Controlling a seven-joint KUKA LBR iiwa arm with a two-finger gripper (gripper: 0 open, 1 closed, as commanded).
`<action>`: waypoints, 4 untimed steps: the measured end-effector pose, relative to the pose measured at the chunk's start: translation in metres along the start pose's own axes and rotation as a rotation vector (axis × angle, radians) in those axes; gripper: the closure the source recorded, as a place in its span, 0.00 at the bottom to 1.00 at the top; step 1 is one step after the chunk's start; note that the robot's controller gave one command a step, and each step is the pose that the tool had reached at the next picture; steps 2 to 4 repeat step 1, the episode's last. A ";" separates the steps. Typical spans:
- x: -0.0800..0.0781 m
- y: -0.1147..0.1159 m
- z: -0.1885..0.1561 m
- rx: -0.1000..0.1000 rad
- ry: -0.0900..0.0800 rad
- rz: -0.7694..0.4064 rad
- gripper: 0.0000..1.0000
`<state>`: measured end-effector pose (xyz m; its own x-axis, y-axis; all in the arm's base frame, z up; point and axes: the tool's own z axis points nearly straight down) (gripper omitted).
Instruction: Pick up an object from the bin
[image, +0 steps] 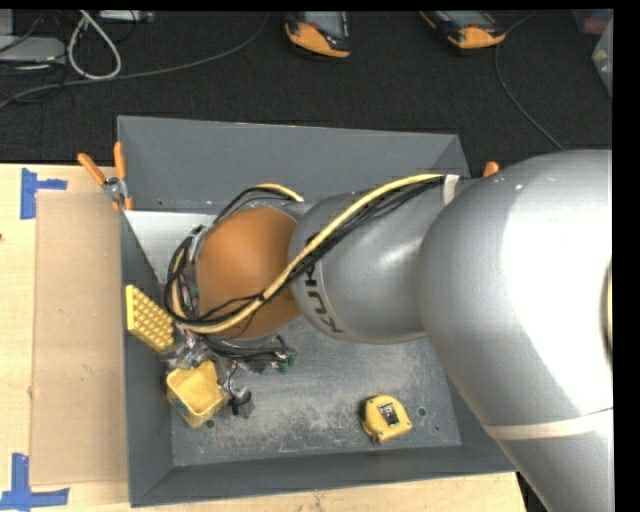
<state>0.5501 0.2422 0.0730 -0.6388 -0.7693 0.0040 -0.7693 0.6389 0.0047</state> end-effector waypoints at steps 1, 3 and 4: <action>0.000 0.000 0.000 0.000 0.000 0.001 1.00; 0.000 0.000 0.000 0.000 0.000 0.001 1.00; 0.000 0.000 0.000 0.000 0.000 0.001 1.00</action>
Offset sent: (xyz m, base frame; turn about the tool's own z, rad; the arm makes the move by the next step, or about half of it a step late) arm -0.0100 -0.0011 0.1866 -0.0312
